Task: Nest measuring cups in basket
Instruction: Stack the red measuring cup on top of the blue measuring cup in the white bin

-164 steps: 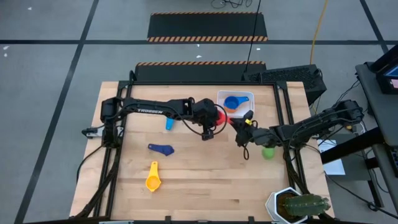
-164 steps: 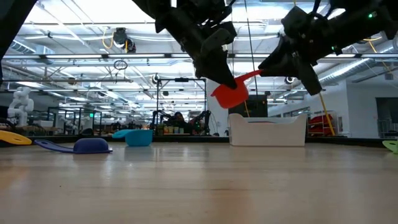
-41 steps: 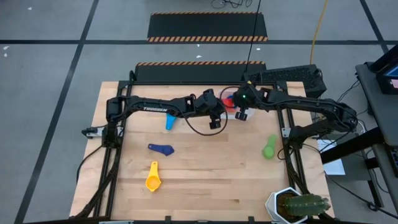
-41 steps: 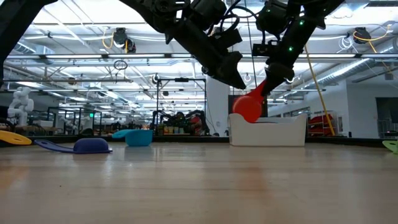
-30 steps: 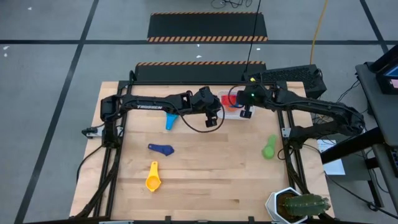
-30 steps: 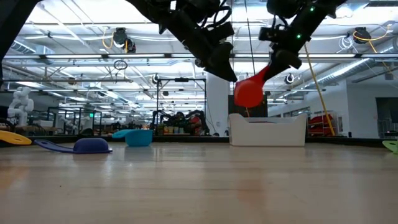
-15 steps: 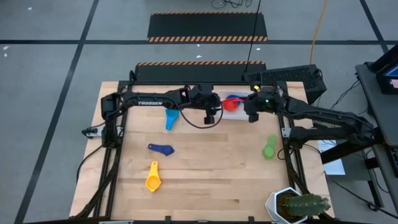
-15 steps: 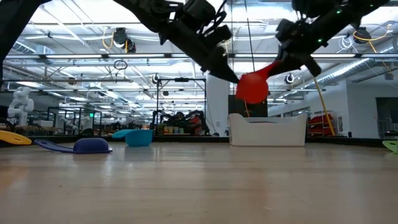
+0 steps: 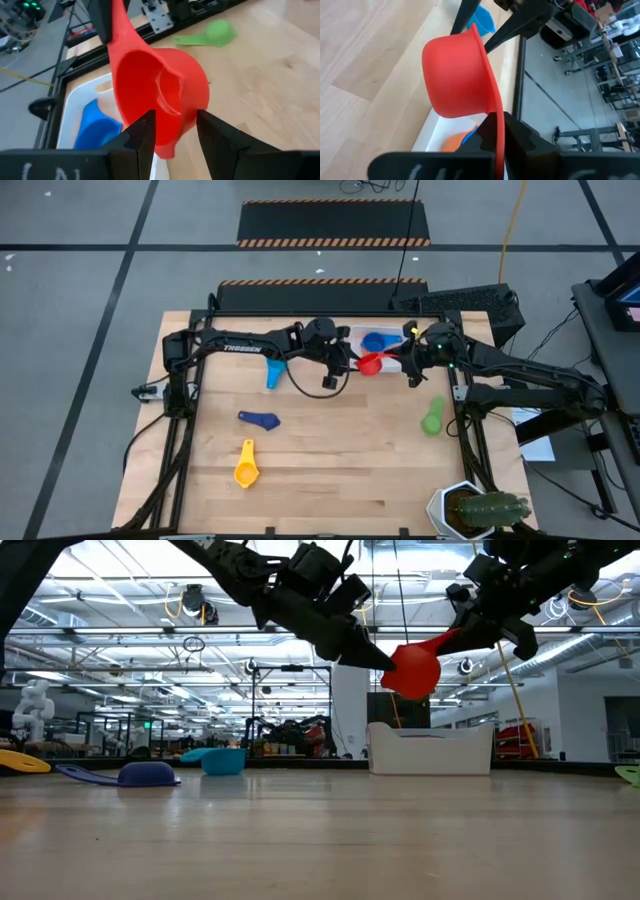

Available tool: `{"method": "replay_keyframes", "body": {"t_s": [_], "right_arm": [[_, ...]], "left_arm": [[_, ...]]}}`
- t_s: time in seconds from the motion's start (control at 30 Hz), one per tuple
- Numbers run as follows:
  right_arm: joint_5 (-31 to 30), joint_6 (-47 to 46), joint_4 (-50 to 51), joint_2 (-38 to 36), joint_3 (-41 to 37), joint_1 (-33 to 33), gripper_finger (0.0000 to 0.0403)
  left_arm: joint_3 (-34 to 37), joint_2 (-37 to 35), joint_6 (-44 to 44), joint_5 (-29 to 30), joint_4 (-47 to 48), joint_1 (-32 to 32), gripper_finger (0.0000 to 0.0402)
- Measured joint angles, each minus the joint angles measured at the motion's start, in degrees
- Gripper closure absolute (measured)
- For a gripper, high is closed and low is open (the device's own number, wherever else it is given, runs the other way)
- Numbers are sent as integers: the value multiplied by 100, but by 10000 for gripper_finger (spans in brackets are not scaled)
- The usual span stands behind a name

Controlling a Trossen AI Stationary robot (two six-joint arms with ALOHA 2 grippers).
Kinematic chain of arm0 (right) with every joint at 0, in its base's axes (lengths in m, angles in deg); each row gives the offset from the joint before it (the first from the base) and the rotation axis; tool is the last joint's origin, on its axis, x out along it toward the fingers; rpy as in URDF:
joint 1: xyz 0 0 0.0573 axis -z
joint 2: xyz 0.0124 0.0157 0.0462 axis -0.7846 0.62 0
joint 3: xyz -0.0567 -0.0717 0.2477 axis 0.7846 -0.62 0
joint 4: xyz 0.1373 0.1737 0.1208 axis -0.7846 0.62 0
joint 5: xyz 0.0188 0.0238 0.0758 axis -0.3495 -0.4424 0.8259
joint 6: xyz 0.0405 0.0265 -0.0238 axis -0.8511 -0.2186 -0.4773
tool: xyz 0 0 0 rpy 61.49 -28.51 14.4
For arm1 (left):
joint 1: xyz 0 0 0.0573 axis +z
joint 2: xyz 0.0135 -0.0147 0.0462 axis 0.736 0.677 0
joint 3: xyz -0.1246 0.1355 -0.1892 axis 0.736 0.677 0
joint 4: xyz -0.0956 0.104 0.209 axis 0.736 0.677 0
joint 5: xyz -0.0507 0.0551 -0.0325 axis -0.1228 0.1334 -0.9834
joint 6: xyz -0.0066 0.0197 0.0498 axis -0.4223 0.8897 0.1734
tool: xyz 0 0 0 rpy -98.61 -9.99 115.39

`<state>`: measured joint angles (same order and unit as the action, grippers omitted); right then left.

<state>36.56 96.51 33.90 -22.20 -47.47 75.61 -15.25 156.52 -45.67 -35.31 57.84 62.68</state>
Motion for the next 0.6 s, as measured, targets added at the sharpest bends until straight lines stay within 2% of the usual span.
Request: {"method": "replay_keyframes", "body": {"t_s": [0.2,0.43,0.53,0.6], "right_arm": [[139,152,-325,27,-1,-2,403],[162,-156,-399,114,-1,0,398],[59,-653,-412,142,1,0,377],[-275,-1008,-403,136,11,-80,356]], "left_arm": [[4,115,338,-156,122,3,268],[2,131,542,-357,-22,-1,380],[2,120,494,-265,-6,13,384],[2,118,489,115,111,18,380]]}}
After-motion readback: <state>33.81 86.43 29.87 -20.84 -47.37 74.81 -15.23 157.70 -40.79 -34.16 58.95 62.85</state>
